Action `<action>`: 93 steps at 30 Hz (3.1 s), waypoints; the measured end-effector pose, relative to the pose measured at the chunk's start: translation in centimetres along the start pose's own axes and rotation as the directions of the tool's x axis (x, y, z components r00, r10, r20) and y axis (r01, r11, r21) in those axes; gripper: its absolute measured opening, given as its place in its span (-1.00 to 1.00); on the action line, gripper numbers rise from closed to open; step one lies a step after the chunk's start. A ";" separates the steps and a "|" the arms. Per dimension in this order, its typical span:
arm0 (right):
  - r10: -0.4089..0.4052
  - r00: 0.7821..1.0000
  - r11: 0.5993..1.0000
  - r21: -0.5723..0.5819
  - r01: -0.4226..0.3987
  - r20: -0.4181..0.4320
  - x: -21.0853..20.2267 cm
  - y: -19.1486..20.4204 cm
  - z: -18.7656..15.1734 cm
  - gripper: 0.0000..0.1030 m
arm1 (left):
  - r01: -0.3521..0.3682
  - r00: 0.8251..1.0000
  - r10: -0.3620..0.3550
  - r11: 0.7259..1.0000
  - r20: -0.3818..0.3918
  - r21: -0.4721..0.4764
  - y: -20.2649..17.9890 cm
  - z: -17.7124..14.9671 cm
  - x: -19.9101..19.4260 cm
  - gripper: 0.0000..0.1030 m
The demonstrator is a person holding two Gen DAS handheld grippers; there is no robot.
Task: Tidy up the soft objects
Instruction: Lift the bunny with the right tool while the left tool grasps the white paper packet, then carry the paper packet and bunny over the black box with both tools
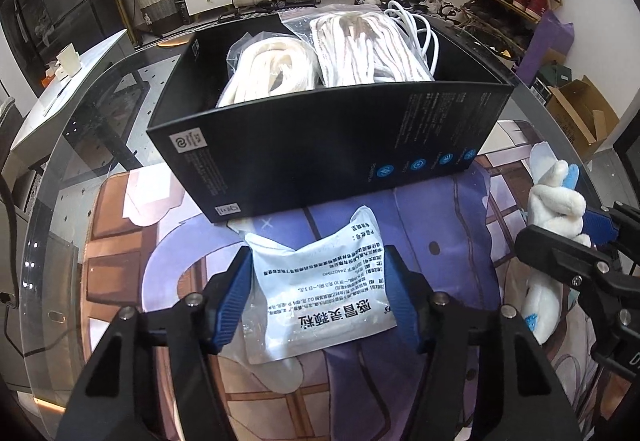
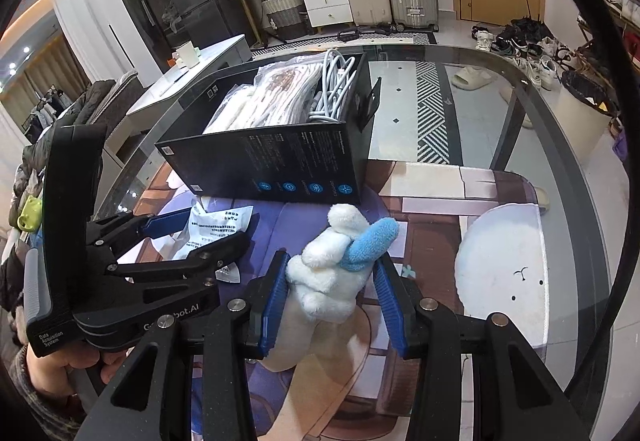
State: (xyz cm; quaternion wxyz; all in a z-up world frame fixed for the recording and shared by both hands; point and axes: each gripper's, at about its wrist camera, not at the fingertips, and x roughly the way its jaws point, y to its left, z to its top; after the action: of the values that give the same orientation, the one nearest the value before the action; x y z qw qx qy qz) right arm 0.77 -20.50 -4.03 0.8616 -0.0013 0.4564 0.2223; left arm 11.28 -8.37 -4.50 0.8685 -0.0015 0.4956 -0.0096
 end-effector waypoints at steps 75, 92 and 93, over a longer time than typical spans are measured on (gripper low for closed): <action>-0.062 0.988 0.985 -0.148 0.083 0.140 -3.4 4.7 10.5 -0.17 | 0.012 0.951 -0.032 0.998 0.308 0.068 5.2 6.2 -10.2 0.02; -0.054 0.993 0.988 -0.138 0.068 0.101 0.4 3.2 12.6 -0.16 | 0.041 0.960 -0.058 0.997 0.273 0.066 6.0 8.7 -6.6 0.02; -0.053 0.994 0.989 -0.135 0.066 0.097 0.7 3.1 12.8 -0.17 | 0.043 0.961 -0.059 0.997 0.269 0.066 6.1 8.7 -6.3 0.02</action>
State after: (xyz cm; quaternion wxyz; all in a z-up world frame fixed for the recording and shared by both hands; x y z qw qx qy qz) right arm 9.98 -14.79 3.49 0.8859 -0.0641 0.3992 0.2273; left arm 15.70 -2.25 5.27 0.9273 0.0102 0.3714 -0.0464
